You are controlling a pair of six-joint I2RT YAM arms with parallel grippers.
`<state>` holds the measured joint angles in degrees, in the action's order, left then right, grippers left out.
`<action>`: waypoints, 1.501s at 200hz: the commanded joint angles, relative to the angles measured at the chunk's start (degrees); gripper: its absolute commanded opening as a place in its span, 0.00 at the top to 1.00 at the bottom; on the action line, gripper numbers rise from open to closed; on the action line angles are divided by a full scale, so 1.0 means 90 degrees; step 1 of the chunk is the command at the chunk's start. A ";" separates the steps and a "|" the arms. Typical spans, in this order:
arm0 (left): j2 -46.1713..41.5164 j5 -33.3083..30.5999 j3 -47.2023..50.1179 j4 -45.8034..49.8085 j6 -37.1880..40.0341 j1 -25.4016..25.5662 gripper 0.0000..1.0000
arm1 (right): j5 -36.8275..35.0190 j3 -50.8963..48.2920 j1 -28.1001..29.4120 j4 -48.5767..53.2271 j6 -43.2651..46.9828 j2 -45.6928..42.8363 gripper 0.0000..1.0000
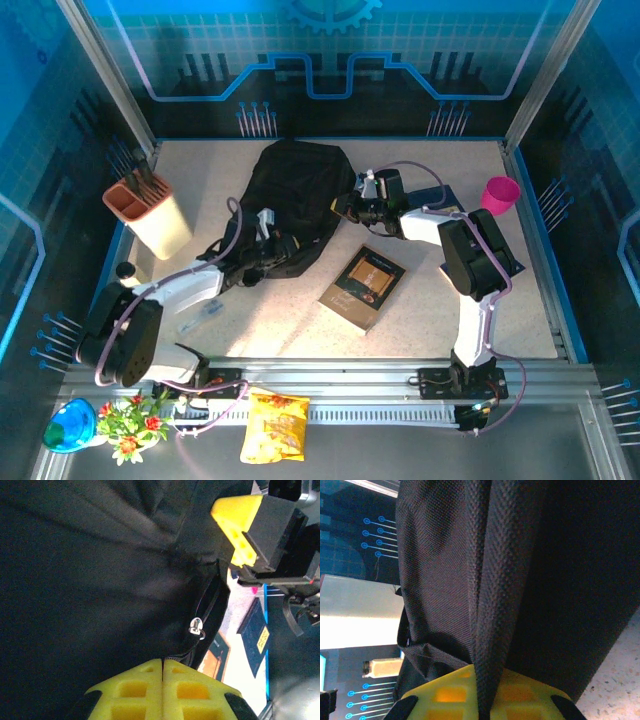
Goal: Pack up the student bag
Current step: Unzip the student bag at the top-center of the table.
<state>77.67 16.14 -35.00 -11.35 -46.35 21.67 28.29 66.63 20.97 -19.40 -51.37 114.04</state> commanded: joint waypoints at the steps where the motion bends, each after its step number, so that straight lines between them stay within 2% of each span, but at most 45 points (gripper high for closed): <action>1: -0.0590 -0.0482 0.0315 0.0868 0.0259 -0.0006 1.00 | -0.0386 0.0223 -0.0074 0.0002 0.0278 0.0189 0.91; 28: -0.0962 -0.0562 0.0527 0.0871 0.0288 -0.0008 1.00 | -0.0314 0.0259 -0.0053 -0.0021 0.0273 0.0239 0.91; 71: -0.0684 -0.0255 0.0305 0.0364 0.0276 -0.0010 1.00 | -0.0226 0.0285 0.0043 -0.0033 0.0291 0.0239 0.91; 98: -0.0840 -0.0491 0.0271 0.1006 0.0417 -0.0006 1.00 | -0.0388 0.0309 0.0000 0.0156 0.0336 0.0268 0.91; 124: -0.1280 -0.1019 0.0322 0.2154 0.0663 -0.0008 1.00 | -0.0576 0.0469 -0.0081 0.0386 0.0395 0.0412 0.92; 151: -0.1763 -0.1320 0.0503 0.2778 0.0709 -0.0011 1.00 | -0.0716 0.0641 -0.0162 0.0398 0.0458 0.0567 0.92; 197: -0.2067 -0.1549 0.0598 0.3205 0.0758 -0.0006 1.00 | -0.0733 0.0888 -0.0172 0.0697 0.0506 0.0776 0.92; 211: -0.2104 -0.1449 0.0626 0.3136 0.0857 -0.0013 1.00 | -0.0704 0.0878 -0.0167 0.0691 0.0508 0.0768 0.92; 226: -0.2117 -0.1035 0.0619 0.2885 0.1127 -0.0006 1.00 | -0.0649 0.0877 -0.0165 0.0689 0.0513 0.0757 0.92; 240: -0.2096 -0.0790 0.0572 0.2740 0.1345 -0.0006 0.73 | -0.0584 0.0887 -0.0154 0.0690 0.0515 0.0754 0.92; 263: -0.2000 -0.0730 0.0475 0.2725 0.1590 -0.0006 0.51 | -0.0528 0.0907 -0.0138 0.0700 0.0514 0.0751 0.92; 300: -0.1714 -0.0683 0.0315 0.2892 0.1756 -0.0006 0.41 | -0.0508 0.0906 -0.0113 0.0681 0.0473 0.0752 0.92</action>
<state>60.80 8.43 -30.26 13.52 -33.10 21.65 23.99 72.88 20.56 -13.72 -47.94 119.72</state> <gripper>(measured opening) 0.573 0.085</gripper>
